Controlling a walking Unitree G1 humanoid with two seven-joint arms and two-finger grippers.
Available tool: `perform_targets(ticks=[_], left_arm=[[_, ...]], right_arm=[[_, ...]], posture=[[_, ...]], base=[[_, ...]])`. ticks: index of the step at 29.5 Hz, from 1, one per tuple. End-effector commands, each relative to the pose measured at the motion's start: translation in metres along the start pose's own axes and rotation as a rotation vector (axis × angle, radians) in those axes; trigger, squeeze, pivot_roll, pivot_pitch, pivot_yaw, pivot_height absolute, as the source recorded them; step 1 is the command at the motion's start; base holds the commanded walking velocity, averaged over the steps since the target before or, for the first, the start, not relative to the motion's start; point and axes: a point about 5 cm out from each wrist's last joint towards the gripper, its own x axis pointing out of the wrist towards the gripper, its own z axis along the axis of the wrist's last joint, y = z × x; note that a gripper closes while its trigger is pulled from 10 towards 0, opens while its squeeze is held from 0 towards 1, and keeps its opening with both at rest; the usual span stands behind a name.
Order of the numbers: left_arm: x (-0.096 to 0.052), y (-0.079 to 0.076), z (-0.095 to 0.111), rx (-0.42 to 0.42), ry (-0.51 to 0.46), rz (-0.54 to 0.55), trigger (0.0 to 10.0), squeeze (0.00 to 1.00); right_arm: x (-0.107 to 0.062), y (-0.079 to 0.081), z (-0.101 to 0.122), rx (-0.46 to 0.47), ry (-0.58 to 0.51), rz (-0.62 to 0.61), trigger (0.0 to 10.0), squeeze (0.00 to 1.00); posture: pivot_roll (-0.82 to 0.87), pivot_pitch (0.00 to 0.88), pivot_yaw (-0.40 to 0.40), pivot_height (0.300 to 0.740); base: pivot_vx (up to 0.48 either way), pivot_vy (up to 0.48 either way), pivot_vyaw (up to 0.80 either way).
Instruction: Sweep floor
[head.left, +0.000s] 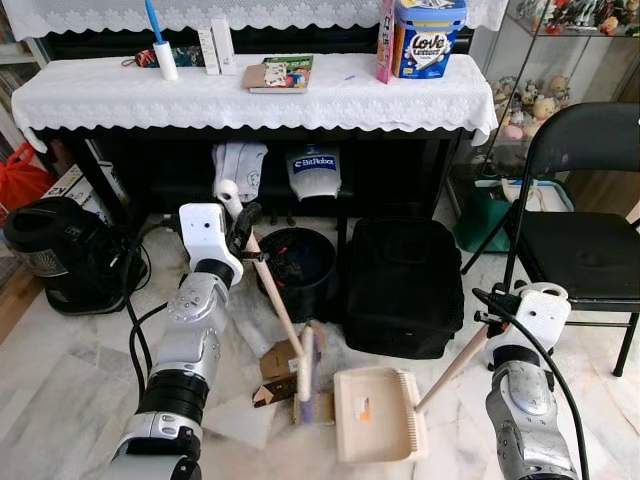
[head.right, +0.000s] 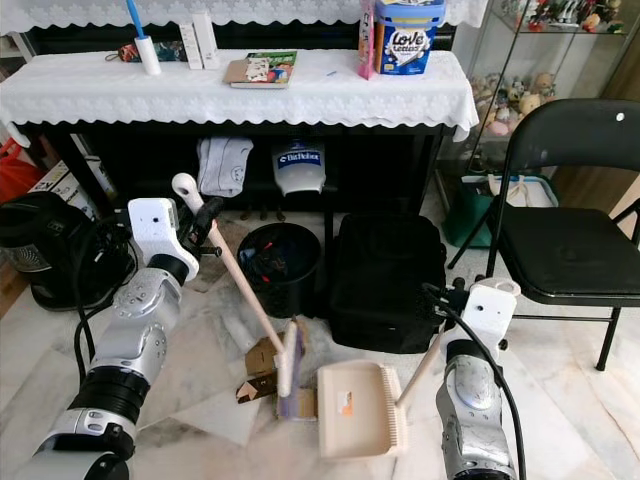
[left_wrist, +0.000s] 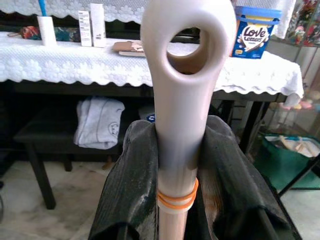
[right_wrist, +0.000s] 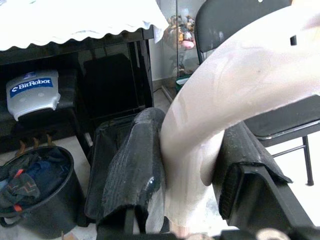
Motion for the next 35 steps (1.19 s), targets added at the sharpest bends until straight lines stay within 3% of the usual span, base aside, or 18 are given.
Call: perform_targets(ticks=[1,7,12,16,19,25,28,32,35], left_arm=[[0.008,-0.003,0.034,0.059,-0.145,-0.026,10.0,0.0],[0.008,-0.008,0.045,0.201,-0.197,-0.076,10.0,0.0],[0.003,-0.013,0.034,0.292,-0.173,-0.096,10.0,0.0],[0.001,-0.012,0.028,0.31,-0.16,-0.088,10.0,0.0],[-0.003,-0.012,0.019,0.428,-0.145,-0.111,10.0,0.0],[-0.01,-0.005,0.003,0.433,-0.082,-0.099,10.0,0.0],[-0.017,0.006,-0.002,0.464,-0.059,-0.055,10.0,0.0],[-0.018,0.013,-0.004,0.576,-0.042,-0.026,10.0,0.0],[-0.018,0.016,-0.012,0.724,0.01,-0.059,10.0,0.0]], right_arm=[[0.002,0.005,0.013,0.027,-0.061,0.017,10.0,0.0],[0.002,0.006,0.012,0.029,-0.071,0.028,10.0,0.0],[-0.002,0.008,0.007,0.005,-0.062,0.037,10.0,0.0],[-0.005,0.006,0.005,-0.003,-0.051,0.026,10.0,0.0],[-0.008,0.005,0.004,0.0,-0.056,0.019,10.0,0.0],[-0.013,0.005,0.006,-0.008,-0.089,0.013,10.0,0.0],[-0.018,0.003,0.004,-0.011,-0.092,0.009,10.0,0.0],[-0.019,0.002,0.002,-0.016,-0.085,0.008,10.0,0.0],[-0.018,0.003,0.002,-0.024,-0.081,0.01,10.0,0.0]], posture=[[-0.15,0.0,0.028,0.74],[-0.14,0.0,0.028,0.74],[-0.14,0.0,0.031,0.74],[-0.15,0.002,0.033,0.74],[-0.15,0.007,0.037,0.74],[-0.15,0.009,0.04,0.74],[-0.16,0.012,0.04,0.74],[-0.15,0.011,0.038,0.74],[-0.15,0.009,0.037,0.74]], base=[[0.0,0.0,0.0],[0.0,0.0,0.0],[0.0,0.0,0.0],[0.0,0.0,0.0],[0.0,0.0,0.0],[0.0,0.0,0.0],[0.0,0.0,0.0],[0.0,0.0,0.0],[0.0,0.0,0.0]])
